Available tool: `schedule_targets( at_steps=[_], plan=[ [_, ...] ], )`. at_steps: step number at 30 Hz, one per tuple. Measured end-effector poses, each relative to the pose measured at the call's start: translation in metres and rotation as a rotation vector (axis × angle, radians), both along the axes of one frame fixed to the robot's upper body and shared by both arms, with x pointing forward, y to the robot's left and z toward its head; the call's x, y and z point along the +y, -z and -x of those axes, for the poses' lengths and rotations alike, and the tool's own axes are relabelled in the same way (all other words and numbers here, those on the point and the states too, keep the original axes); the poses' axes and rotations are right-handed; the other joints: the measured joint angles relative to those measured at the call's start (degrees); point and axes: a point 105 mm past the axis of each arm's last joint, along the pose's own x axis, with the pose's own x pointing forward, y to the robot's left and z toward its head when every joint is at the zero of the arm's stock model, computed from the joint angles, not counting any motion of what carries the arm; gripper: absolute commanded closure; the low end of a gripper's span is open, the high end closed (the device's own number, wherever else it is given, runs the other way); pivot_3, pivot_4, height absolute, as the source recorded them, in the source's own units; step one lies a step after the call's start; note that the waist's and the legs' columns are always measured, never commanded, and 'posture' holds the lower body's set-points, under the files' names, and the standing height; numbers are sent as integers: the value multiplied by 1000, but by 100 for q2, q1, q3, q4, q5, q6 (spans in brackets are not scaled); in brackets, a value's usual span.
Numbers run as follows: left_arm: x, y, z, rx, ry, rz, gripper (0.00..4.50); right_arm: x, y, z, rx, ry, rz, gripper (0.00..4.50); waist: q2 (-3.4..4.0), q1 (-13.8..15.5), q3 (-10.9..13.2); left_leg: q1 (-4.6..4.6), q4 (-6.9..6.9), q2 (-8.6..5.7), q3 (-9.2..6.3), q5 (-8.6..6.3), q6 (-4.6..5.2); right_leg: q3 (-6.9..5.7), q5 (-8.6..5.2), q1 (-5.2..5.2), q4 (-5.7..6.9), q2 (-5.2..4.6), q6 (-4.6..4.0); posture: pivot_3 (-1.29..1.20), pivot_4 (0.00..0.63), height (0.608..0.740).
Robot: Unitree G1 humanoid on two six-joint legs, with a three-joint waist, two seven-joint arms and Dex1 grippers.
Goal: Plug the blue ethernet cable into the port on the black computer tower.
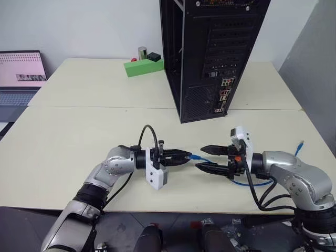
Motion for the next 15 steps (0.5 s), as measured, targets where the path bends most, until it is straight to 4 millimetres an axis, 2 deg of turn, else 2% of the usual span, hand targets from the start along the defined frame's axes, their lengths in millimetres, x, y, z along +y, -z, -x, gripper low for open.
schedule_targets(
  at_steps=[7,10,15],
  plan=[
    [-1,-3,-2,-55,-1,33,4224,3,0,-2,37,17,-18,782,0,-7,0,0,0,0,0,0,0,-1,0,-1,1,0,1,0,150,740],
    [-2,-6,-3,-70,-1,49,4224,4,-1,-3,47,13,-30,1274,0,-8,0,0,0,0,0,0,0,-1,0,-1,1,0,1,0,150,740],
    [-1,-7,-3,-80,-7,60,4224,3,-1,-6,57,20,-38,2392,0,-7,0,0,0,0,0,0,0,-1,0,-1,2,0,1,0,150,740]
  ],
)
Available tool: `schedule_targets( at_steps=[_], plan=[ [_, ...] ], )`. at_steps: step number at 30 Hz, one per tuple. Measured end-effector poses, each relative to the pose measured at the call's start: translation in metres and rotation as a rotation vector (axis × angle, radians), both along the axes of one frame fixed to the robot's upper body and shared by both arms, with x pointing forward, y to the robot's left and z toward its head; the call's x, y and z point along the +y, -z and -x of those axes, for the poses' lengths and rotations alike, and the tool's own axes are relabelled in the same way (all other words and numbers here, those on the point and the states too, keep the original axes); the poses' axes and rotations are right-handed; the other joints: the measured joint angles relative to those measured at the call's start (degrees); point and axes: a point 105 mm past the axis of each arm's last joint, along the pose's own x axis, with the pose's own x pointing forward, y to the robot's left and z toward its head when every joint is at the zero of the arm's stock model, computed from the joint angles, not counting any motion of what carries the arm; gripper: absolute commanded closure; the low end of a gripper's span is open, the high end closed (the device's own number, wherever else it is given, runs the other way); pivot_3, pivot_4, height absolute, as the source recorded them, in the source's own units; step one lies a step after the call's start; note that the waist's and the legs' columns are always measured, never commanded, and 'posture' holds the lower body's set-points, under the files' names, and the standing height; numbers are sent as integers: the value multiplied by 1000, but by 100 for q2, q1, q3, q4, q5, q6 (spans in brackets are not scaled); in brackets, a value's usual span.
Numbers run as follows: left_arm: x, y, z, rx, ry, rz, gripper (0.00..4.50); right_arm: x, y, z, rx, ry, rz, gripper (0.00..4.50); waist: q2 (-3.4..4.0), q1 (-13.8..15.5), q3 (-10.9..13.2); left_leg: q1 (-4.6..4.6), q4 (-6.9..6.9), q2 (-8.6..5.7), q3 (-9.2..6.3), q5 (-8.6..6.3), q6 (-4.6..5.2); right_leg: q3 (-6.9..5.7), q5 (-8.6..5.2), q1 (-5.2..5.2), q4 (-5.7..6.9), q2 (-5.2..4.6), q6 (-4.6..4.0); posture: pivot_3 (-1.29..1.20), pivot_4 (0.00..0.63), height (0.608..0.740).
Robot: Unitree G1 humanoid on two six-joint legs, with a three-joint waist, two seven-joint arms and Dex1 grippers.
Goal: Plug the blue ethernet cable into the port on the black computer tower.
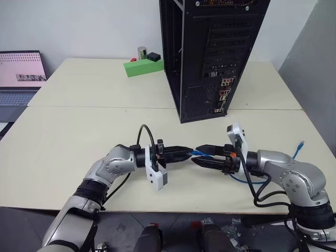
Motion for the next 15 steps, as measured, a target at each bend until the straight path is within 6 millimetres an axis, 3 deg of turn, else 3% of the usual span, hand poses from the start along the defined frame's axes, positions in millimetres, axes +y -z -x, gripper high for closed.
schedule_targets(
  at_steps=[9,15],
  plan=[
    [0,-2,0,-10,-7,22,4224,-3,0,-4,4,19,4,4456,0,0,0,0,0,0,0,0,0,0,0,0,0,0,0,0,150,740],
    [0,-3,0,-12,-8,25,4224,-2,0,-5,3,16,5,4478,0,0,0,0,0,0,0,0,0,0,0,0,0,0,0,0,150,740]
  ],
)
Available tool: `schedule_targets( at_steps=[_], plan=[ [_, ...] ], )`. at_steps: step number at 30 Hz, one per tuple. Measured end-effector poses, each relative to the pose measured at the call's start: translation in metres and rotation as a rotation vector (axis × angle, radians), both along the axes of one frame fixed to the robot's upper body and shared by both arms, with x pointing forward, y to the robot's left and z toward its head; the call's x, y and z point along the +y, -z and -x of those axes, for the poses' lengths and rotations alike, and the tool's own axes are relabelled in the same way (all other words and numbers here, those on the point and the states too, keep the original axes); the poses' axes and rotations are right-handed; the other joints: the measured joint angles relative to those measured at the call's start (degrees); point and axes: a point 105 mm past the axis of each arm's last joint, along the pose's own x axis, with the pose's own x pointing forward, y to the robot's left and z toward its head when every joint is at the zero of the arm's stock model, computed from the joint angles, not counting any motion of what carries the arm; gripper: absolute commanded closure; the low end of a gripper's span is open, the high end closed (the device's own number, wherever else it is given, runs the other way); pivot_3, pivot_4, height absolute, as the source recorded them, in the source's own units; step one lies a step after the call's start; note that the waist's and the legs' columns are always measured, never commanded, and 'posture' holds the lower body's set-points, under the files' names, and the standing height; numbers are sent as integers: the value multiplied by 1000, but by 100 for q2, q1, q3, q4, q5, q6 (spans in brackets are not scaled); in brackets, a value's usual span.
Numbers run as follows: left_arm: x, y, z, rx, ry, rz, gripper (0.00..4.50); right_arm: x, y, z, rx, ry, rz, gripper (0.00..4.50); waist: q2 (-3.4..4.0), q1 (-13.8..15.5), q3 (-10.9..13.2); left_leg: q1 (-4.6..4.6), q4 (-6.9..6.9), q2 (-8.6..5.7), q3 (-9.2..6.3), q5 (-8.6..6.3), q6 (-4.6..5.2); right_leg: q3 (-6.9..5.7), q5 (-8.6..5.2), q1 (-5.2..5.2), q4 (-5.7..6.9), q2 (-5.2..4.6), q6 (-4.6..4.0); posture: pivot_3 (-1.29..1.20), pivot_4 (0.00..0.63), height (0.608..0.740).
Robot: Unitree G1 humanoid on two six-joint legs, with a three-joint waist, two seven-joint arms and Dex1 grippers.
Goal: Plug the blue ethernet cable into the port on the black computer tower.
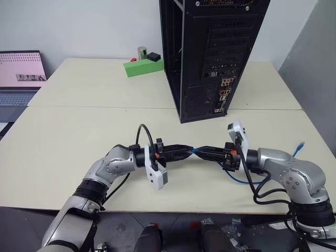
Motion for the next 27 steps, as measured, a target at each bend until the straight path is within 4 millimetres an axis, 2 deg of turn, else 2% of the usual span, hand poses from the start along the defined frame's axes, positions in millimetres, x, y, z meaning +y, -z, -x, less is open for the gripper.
schedule_targets(
  at_steps=[1,3,10,13,16,18,20,21,24,27],
  plan=[
    [0,0,0,-1,0,0,4224,0,0,0,0,-1,0,4479,0,0,0,0,0,0,0,0,0,0,0,0,0,0,0,0,150,740],
    [0,0,1,5,-4,6,3516,0,0,0,4,-5,0,4480,0,0,0,0,0,0,0,0,0,0,0,0,0,0,0,0,150,740],
    [-1,7,3,102,-11,9,2197,0,-1,-1,10,-19,6,4483,1,-6,0,1,0,1,1,0,0,1,0,0,1,0,0,0,150,740],
    [9,14,-12,240,-120,43,1634,-1,0,-1,4,-17,20,4483,1,-5,0,0,0,1,-1,0,0,-1,0,-2,2,1,0,0,150,740],
    [22,26,-34,453,-279,118,1049,-9,-3,-6,-43,18,52,4484,2,-5,-1,-1,0,0,0,0,0,0,0,-1,1,0,0,0,150,740],
    [27,36,-41,577,-348,158,1038,-19,-6,-13,-78,74,68,4484,2,-4,-1,-2,0,0,-2,0,0,-2,0,-2,0,0,0,0,150,740],
    [22,35,-44,669,-374,223,1038,-32,-10,-21,-117,149,85,4485,1,-2,-1,-5,0,0,-2,0,0,-2,0,-2,0,0,1,0,150,740],
    [12,29,-48,739,-385,293,1038,-43,-15,-29,-154,218,91,4485,1,12,-1,-6,3,-1,-4,0,0,-3,0,0,0,-1,1,0,150,740],
    [-6,10,-54,816,-392,413,1038,-58,-22,-41,-215,331,106,4485,1,21,0,-9,7,-4,-5,0,0,-3,0,0,-1,-3,1,0,150,740],
    [-33,-18,-58,862,-382,514,1038,-71,-29,-59,-290,483,121,4486,2,-18,-1,-1,4,-2,-3,0,0,2,0,-1,2,1,1,0,150,740]
  ],
)
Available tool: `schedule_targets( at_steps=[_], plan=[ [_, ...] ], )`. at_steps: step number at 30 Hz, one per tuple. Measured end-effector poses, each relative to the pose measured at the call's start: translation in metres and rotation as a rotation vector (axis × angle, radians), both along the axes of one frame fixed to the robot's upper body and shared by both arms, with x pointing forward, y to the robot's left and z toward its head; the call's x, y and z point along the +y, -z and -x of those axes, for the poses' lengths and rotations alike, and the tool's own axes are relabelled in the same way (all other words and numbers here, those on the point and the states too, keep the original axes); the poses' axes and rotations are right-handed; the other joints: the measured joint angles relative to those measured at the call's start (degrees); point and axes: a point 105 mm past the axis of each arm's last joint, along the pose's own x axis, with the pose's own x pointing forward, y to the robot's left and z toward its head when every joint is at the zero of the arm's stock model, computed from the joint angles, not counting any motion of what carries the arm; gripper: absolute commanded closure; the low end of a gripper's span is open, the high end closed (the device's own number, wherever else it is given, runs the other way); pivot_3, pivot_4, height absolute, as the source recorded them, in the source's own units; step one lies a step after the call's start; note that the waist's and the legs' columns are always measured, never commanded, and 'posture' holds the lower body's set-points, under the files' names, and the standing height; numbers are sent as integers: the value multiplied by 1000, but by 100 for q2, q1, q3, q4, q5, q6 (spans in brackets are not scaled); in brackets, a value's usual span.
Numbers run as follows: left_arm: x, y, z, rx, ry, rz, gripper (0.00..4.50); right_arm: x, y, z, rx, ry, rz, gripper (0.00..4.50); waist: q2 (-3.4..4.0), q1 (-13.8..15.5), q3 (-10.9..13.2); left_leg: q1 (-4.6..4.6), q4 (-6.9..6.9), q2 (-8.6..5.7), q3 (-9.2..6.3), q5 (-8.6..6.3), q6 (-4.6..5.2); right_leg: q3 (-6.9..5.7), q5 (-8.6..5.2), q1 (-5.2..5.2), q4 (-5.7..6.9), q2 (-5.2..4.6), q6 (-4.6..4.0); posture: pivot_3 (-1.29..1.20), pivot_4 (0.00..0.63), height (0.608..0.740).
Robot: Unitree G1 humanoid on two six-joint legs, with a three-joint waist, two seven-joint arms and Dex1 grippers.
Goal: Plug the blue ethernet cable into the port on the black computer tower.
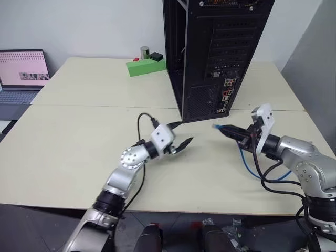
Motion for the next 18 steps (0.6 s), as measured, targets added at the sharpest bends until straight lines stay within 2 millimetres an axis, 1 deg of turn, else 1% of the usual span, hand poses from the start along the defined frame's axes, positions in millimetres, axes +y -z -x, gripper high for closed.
schedule_targets(
  at_steps=[1,2,4,6,9,11,13,18],
  plan=[
    [-3,-3,-2,10,-13,14,1038,-2,0,-3,-12,27,3,4486,0,-9,0,2,-1,1,0,0,0,0,0,0,1,2,0,0,150,740],
    [-9,-6,-7,34,-48,38,1038,-4,0,-11,-36,83,5,4486,0,-21,0,3,-1,3,-1,0,-1,0,0,0,1,3,0,0,150,740],
    [-17,-7,-12,68,-83,54,1038,-5,0,-20,-64,142,21,4490,0,-31,0,3,-1,2,1,0,-1,3,0,0,2,3,0,0,150,740],
    [-20,-8,-15,93,-110,68,1038,-5,-3,-25,-90,183,28,4491,0,-36,0,0,-1,2,1,1,-1,2,0,-2,1,3,0,0,150,740],
    [-25,-10,-24,104,-186,81,1038,-2,-12,-38,-127,260,4,4491,0,-18,0,-2,0,0,0,1,-2,2,0,-1,0,1,0,0,150,740],
    [-31,-14,-27,109,-211,104,1038,2,-16,-41,-143,287,-12,4491,0,15,0,-3,0,-2,1,1,-2,2,0,-1,-2,-1,0,0,150,740],
    [-33,-14,-28,110,-231,104,1038,4,-17,-45,-148,311,-27,4491,0,19,0,-4,0,-3,2,1,-2,3,0,-2,-4,-2,0,0,150,740],
    [-31,-12,-30,94,-281,87,1038,2,-14,-55,-133,386,-56,4491,0,15,0,-3,-2,-2,3,1,-2,4,1,-4,-2,-2,-1,0,150,740]
  ],
)
